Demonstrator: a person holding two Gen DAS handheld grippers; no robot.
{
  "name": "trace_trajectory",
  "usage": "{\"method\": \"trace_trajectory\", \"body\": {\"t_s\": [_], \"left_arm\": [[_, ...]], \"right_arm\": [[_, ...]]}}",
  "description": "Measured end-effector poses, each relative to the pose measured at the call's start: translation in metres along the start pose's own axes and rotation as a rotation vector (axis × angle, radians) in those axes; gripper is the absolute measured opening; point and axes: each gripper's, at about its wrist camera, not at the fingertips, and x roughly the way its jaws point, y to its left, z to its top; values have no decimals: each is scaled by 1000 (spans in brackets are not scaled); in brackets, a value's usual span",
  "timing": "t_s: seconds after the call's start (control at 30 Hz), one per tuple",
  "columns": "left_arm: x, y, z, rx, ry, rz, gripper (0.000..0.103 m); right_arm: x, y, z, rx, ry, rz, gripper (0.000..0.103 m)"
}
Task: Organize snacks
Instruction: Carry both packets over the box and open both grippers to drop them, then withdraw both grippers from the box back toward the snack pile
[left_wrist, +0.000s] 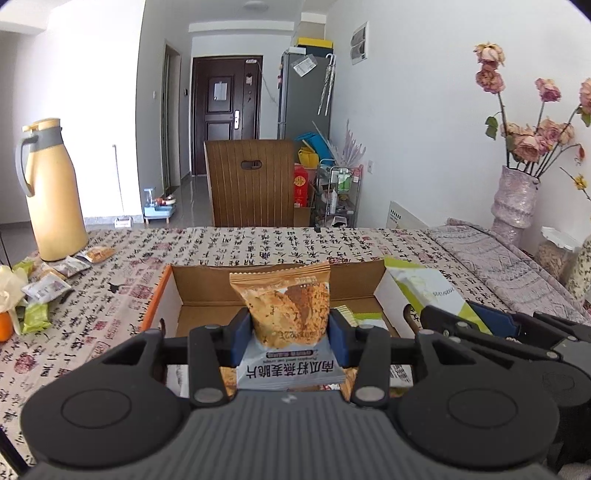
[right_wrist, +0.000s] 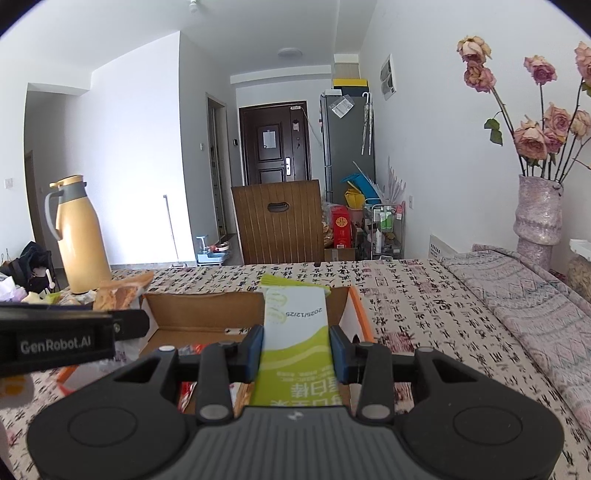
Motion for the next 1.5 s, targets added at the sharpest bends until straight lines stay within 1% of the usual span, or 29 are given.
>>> {"method": "trace_trajectory", "body": {"t_s": [0.2,0.3,0.4,0.5,0.63,0.67,0.73,0.77,0.8,0.83,0.87,0.9,0.93,0.97,1.0,1.03,1.1,1.13,1.5], "left_arm": [[32,5,-1,-28,33,10,45],[44,9,-6,-34,45,24,45],[56,11,-12,-30,67,26,45],[64,13,-17,-26,85,24,45],[65,16,-21,-29,84,22,45],[64,16,-21,-31,81,21,46],[61,16,-21,-34,71,25,53],[60,17,-20,-39,66,28,62],[58,18,-20,-45,58,34,75],[56,19,-19,-50,50,48,82],[55,20,-18,-56,38,59,86],[53,22,-18,-63,32,57,87],[51,23,-17,-71,30,51,88],[50,24,-17,-76,26,55,97],[48,25,-16,-82,15,69,103],[46,25,-16,-85,3,79,103],[44,27,-14,-91,0,67,103],[43,27,-14,-93,-2,67,103],[36,28,-12,-103,-13,69,103]], "right_arm": [[34,-4,6,14,14,-6,37],[46,-8,0,16,23,1,37],[57,-13,-7,27,51,8,37],[61,-13,-12,21,71,2,37],[60,-11,-16,11,78,2,38],[59,-11,-16,12,79,0,38],[58,-12,-16,14,79,2,39],[56,-13,-16,17,73,-2,39],[55,-14,-14,21,69,-3,45],[53,-15,-14,28,64,-4,56],[51,-17,-14,34,56,-7,62],[50,-18,-13,40,46,-13,72],[48,-19,-13,44,37,-19,79],[47,-20,-12,47,31,-23,83],[46,-21,-12,53,27,-25,91],[45,-22,-12,58,23,-27,96],[44,-25,-12,65,18,-31,102],[44,-26,-12,70,15,-32,103],[43,-27,-10,79,10,-38,103]]}}
